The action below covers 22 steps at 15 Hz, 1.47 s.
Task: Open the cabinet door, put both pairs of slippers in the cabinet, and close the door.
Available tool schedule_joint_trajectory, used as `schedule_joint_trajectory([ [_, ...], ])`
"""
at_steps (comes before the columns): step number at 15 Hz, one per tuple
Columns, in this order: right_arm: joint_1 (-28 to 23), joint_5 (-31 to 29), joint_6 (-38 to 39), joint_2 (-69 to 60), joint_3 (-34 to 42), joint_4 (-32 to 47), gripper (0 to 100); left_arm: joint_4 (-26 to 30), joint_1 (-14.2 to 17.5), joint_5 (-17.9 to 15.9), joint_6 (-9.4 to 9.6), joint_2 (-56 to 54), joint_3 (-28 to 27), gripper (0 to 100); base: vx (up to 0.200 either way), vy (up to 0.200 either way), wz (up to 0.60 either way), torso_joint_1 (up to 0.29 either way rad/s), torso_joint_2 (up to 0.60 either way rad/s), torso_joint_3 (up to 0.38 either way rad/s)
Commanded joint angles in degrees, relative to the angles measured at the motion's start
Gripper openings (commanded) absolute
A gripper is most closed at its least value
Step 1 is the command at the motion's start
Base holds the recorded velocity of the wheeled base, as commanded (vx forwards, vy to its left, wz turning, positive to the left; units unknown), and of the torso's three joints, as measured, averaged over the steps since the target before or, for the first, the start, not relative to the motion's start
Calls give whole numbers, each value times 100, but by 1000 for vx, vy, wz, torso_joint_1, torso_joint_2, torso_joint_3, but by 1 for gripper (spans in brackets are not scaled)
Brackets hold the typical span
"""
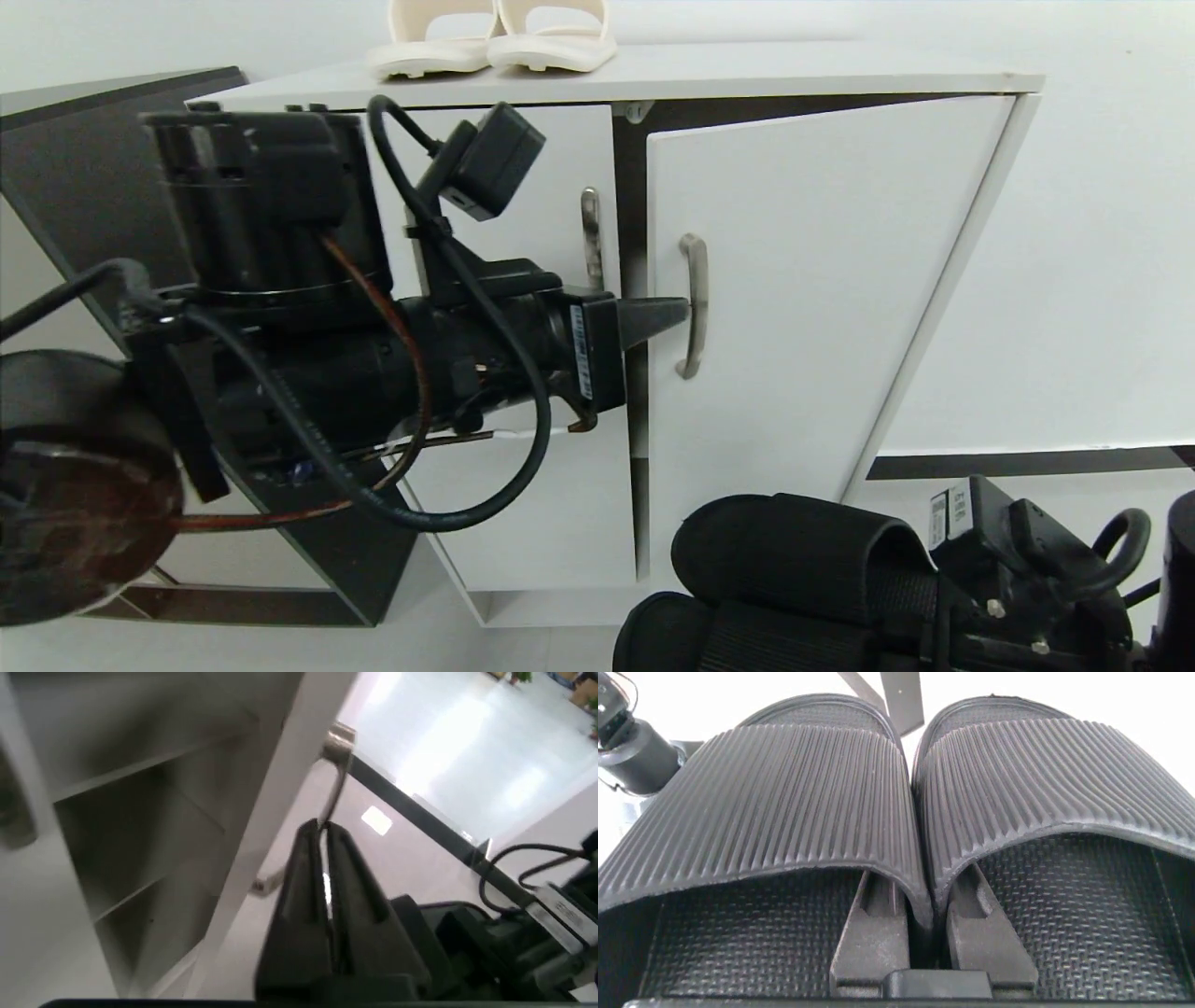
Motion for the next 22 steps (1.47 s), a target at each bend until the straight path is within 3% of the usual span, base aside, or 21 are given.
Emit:
schedule_joint_trajectory([
  [1,41,6,2,-21,4,5,0,-75,-42,67,21,-609,392,0,0,0,0,0,0,0],
  [3,59,6,2,-21,-5,172,0,-31,90,128,21,-908,427,0,0,0,0,0,0,0],
  [7,59,-2,2,-30,-5,190,0,-49,574,85,-5,-354,40,0,0,0,0,0,0,0],
  [11,76,-37,-51,23,-40,216,0,-40,582,120,-76,587,-777,0,0,0,0,0,0,0],
  [12,85,-73,-51,23,-67,278,0,-49,582,120,-251,771,-944,0,0,0,0,0,0,0],
  [14,120,-108,-51,23,-128,410,0,-49,574,120,-383,956,-1164,0,0,0,0,0,0,0],
  [20,208,-117,-42,102,-76,436,0,-75,565,111,-427,1017,-1208,0,0,0,0,0,0,0],
  [22,358,-117,-42,31,-49,700,0,-102,424,120,-497,938,-1103,0,-200,0,0,5,2,2],
])
